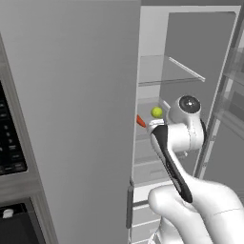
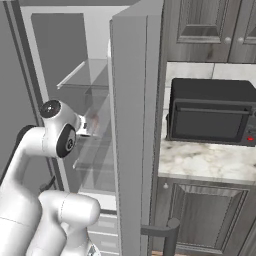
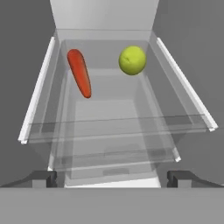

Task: Open the fridge, remove the pear, carrot, and fish, and place them on any counter.

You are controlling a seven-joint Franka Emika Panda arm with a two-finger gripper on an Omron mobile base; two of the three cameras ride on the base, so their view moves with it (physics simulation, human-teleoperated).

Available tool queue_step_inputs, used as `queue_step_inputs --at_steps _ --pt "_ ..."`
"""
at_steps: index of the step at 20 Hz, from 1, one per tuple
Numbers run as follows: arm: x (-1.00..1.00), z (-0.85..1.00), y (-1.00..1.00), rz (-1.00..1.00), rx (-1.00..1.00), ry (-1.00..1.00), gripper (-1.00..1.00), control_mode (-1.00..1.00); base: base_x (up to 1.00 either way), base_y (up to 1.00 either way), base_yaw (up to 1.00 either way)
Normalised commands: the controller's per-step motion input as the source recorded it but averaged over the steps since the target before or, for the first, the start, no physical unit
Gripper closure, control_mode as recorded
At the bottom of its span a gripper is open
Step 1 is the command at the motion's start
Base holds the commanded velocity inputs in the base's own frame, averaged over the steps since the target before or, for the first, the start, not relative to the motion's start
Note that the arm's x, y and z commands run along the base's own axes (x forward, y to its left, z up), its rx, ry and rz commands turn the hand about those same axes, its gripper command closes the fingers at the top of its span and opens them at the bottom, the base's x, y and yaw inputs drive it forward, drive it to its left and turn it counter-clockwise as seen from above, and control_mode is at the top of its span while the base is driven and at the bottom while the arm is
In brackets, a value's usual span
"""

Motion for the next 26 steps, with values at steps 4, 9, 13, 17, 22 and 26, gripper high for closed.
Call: queue_step_inputs --at_steps 4,9,13,17,22,26 --pt "0.65 -0.12 -0.1 0.0 0.01 0.05 -1.0 -1.0 0.0 0.0 0.0" --pt "0.53 -0.26 -0.08 0.0 0.0 -0.01 -1.0 -1.0 0.0 0.0 0.0" --pt "0.59 -0.1 -0.14 -0.01 0.02 0.0 -1.0 -1.0 0.0 0.0 0.0" --pt "0.57 -0.09 -0.16 -0.02 0.03 0.0 -1.0 -1.0 0.0 0.0 0.0" --pt "0.44 -0.22 -0.12 -0.02 0.0 0.0 -1.0 -1.0 0.0 0.0 0.0" --pt "0.32 -0.31 -0.13 -0.02 0.0 -0.01 -1.0 -1.0 0.0 0.0 0.0"
